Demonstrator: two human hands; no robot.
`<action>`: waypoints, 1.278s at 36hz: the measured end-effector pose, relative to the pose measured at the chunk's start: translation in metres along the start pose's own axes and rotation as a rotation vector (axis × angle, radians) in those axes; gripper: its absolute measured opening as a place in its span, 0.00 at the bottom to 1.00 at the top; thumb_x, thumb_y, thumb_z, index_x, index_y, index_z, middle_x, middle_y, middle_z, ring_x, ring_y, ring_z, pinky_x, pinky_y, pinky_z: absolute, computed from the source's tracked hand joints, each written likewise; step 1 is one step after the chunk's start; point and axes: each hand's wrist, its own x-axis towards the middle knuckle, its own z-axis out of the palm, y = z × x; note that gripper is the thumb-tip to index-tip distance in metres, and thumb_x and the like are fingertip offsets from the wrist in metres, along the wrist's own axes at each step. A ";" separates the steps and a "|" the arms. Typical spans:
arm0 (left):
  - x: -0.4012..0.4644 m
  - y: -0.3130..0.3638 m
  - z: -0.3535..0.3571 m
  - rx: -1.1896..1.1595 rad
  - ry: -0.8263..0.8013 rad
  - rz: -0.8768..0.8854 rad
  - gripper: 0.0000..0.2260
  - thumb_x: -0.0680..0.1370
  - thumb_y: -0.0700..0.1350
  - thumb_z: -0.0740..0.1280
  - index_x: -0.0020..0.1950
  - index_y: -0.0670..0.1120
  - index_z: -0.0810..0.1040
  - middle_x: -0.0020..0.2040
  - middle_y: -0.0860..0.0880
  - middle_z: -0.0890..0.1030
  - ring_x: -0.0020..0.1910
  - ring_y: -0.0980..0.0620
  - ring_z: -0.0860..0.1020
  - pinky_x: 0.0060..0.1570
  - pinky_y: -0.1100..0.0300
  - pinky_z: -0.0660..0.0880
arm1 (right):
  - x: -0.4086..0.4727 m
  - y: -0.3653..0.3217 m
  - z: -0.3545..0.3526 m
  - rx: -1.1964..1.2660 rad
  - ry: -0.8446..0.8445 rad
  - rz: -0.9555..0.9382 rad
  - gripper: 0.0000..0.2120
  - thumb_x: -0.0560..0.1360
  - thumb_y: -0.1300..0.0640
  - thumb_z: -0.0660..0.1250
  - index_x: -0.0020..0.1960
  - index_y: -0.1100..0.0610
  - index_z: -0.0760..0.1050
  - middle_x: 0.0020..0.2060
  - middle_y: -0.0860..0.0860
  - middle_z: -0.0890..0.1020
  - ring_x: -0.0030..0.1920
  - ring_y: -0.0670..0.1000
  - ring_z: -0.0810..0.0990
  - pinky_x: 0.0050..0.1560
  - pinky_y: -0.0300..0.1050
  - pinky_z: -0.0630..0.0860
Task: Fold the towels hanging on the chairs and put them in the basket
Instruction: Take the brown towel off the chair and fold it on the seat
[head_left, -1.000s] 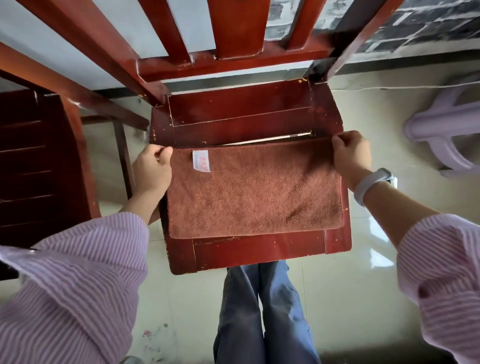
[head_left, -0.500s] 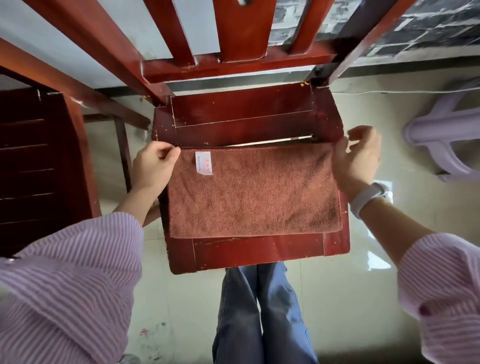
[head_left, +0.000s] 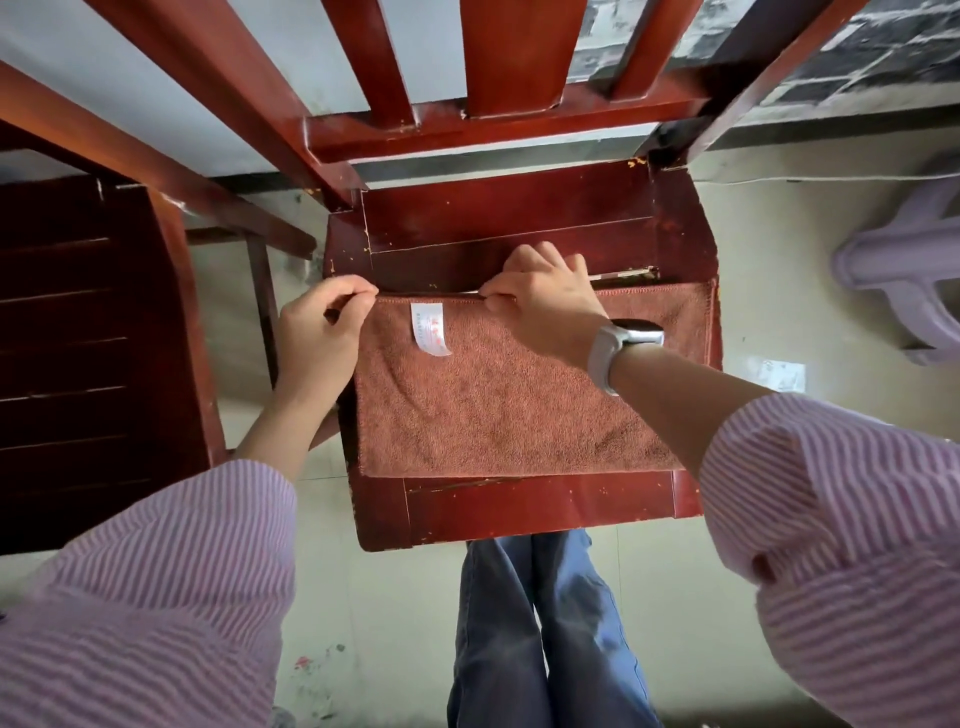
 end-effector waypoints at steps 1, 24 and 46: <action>0.000 0.000 0.000 -0.007 -0.001 0.003 0.08 0.77 0.43 0.63 0.52 0.45 0.80 0.46 0.54 0.79 0.47 0.62 0.75 0.45 0.76 0.70 | 0.001 -0.001 0.000 0.015 -0.005 0.011 0.13 0.78 0.51 0.56 0.57 0.49 0.77 0.55 0.50 0.73 0.57 0.52 0.66 0.53 0.50 0.58; 0.018 -0.025 0.026 0.232 0.106 0.016 0.08 0.78 0.42 0.62 0.51 0.42 0.79 0.50 0.42 0.80 0.52 0.44 0.76 0.51 0.57 0.69 | 0.000 0.018 0.009 -0.266 0.045 0.136 0.10 0.75 0.63 0.55 0.55 0.58 0.68 0.51 0.54 0.77 0.53 0.57 0.71 0.55 0.55 0.62; -0.053 -0.023 0.075 0.823 -0.163 0.406 0.25 0.77 0.54 0.54 0.74 0.52 0.58 0.75 0.45 0.58 0.74 0.40 0.54 0.69 0.36 0.49 | -0.055 0.031 0.058 -0.429 0.065 -0.061 0.27 0.77 0.48 0.48 0.75 0.50 0.51 0.75 0.50 0.57 0.75 0.56 0.54 0.70 0.67 0.46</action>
